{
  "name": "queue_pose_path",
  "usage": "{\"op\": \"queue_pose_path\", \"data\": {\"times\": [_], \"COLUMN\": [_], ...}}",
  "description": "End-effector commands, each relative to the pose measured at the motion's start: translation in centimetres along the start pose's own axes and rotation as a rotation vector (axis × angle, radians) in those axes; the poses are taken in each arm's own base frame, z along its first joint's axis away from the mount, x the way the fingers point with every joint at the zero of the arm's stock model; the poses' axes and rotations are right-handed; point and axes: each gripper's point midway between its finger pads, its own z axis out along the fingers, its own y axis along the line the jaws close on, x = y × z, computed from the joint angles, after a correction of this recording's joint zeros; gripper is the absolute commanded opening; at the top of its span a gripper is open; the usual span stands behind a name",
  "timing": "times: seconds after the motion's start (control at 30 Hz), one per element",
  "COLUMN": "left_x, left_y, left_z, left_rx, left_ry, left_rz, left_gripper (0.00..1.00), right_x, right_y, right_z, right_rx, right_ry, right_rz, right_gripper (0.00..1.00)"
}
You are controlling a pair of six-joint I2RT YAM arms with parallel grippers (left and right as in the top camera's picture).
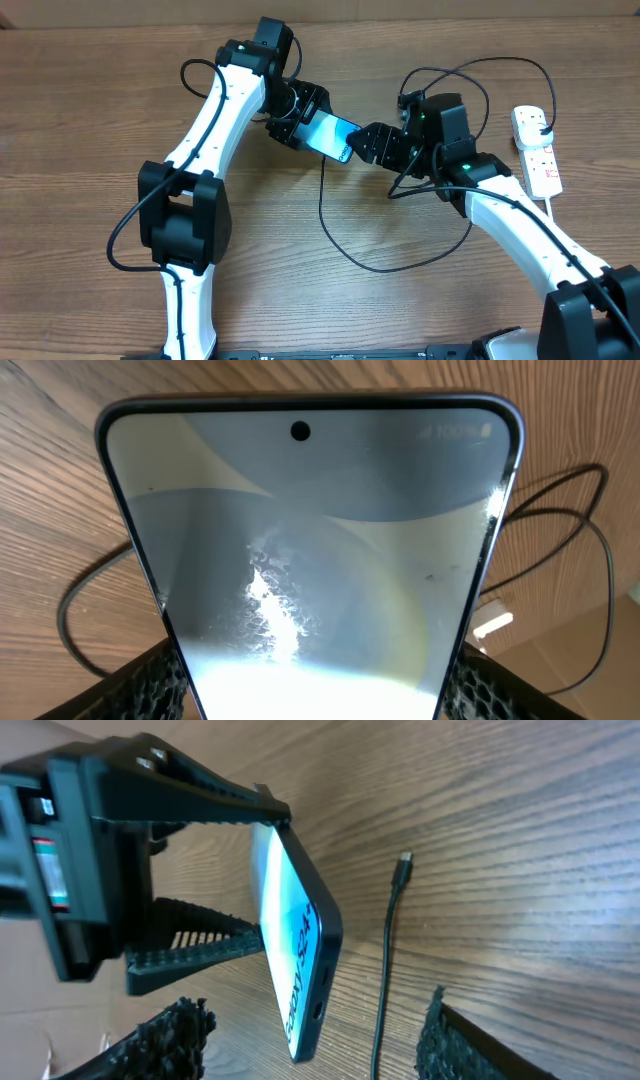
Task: Plug charger to phone and switch on socket
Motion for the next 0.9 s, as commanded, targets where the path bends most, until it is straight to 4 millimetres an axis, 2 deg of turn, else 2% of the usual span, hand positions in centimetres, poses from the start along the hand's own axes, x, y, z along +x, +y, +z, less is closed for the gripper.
{"op": "queue_pose_path", "data": {"times": [0.0, 0.1, 0.4, 0.63, 0.7, 0.87], "left_x": [2.2, 2.9, 5.2, 6.9, 7.6, 7.8], "left_y": [-1.7, -1.9, -2.1, -2.2, -2.3, -2.3], "left_z": [-0.6, -0.4, 0.0, 0.3, 0.3, 0.4], "left_rx": [0.054, 0.056, 0.059, 0.059, 0.061, 0.059], "left_ry": [0.064, 0.082, 0.152, 0.207, 0.236, 0.240], "left_rz": [0.008, 0.001, 0.019, 0.037, 0.042, 0.045], "left_gripper": [0.36, 0.35, 0.35, 0.35, 0.35, 0.35], "right_x": [-0.6, -0.5, -0.8, -0.8, -0.8, -0.8], "right_y": [0.1, 0.2, 0.1, 0.2, 0.1, 0.1], "right_z": [0.4, 0.5, 0.6, 0.6, 0.6, 0.6], "right_rx": [0.028, 0.034, 0.042, 0.043, 0.045, 0.045], "right_ry": [-0.026, -0.030, -0.046, -0.047, -0.050, -0.049], "right_rz": [0.011, 0.025, 0.028, 0.028, 0.028, 0.028], "right_gripper": [0.69, 0.67, 0.54, 0.52, 0.48, 0.40]}}
